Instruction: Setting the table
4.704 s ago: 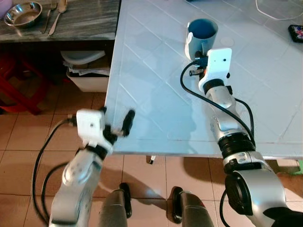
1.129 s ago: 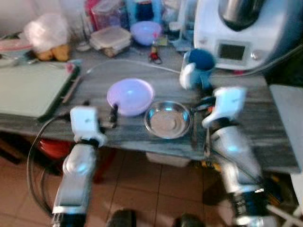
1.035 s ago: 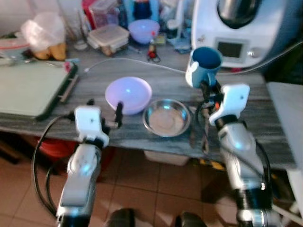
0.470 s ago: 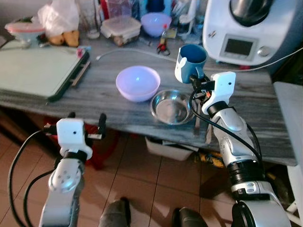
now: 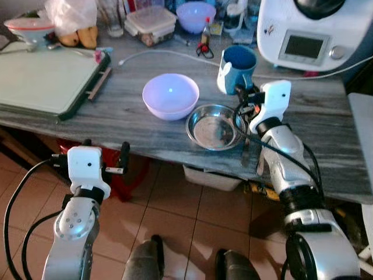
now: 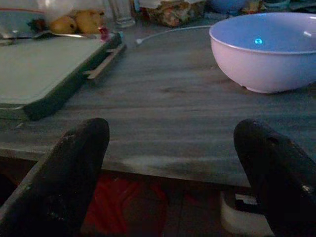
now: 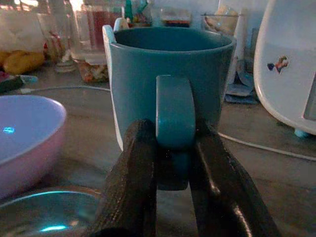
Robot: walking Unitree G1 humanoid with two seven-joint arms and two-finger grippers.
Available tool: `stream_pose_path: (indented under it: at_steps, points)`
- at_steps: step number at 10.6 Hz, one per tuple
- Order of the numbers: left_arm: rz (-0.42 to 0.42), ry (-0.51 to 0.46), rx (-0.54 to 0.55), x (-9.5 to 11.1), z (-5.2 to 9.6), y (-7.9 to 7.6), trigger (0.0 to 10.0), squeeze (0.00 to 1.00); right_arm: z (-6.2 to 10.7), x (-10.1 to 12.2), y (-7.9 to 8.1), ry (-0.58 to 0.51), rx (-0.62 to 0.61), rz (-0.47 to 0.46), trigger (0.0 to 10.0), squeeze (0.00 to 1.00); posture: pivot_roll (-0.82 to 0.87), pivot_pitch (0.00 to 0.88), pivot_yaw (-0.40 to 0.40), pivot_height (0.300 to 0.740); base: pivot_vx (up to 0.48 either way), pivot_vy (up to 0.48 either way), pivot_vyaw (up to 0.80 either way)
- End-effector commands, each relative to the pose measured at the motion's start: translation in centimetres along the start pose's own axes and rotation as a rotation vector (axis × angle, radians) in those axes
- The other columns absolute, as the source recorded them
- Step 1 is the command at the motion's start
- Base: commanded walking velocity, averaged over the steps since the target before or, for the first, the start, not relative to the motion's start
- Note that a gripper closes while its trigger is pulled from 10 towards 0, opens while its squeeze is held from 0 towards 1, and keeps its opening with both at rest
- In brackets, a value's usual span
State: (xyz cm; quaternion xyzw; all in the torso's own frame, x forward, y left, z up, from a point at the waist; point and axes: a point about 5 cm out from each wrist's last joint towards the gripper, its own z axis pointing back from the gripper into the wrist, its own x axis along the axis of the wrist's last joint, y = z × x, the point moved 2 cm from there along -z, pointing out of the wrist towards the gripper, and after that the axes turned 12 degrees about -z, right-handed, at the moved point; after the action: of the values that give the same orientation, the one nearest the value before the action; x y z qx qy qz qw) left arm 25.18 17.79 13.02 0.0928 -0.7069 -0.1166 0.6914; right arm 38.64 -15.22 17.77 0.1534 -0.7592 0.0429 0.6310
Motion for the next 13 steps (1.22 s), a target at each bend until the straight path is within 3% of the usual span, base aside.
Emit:
stream_pose_path:
  at_steps: [1, 5, 11, 12, 13]
  points:
    - [-0.007, 0.008, -0.004, 0.1, 0.3, 0.2, 10.0, 0.00, -0.4, 0.4, -0.1, -0.021, 0.000, 0.007, 10.0, 0.00, 0.13, 0.240, 0.056, 0.740, 0.000, 0.000, 0.00]
    - [-0.010, 0.014, -0.012, 0.2, 0.5, 0.2, 10.0, 0.00, -0.8, -0.9, 0.4, 0.032, 0.018, -0.021, 10.0, 0.00, 0.14, 0.252, 0.058, 0.740, 0.000, 0.000, 0.00]
    - [0.003, 0.016, -0.014, 0.3, 0.0, -0.3, 10.0, 0.00, 0.8, -2.2, 1.2, 0.043, 0.074, -0.029, 10.0, 0.00, 0.11, 0.240, 0.043, 0.740, 0.000, 0.000, 0.00]
    - [0.011, 0.016, -0.015, 0.3, -0.2, -0.4, 10.0, 0.00, 1.7, -2.5, 1.3, 0.051, 0.085, -0.027, 10.0, 0.63, 0.10, 0.236, 0.039, 0.740, 0.000, 0.000, 0.00]
    - [0.014, 0.015, -0.017, 0.3, -0.3, -0.6, 10.0, 0.00, 2.2, -2.7, 1.0, 0.058, 0.085, -0.023, 10.0, 1.00, 0.10, 0.230, 0.036, 0.740, 0.000, 0.000, 0.00]
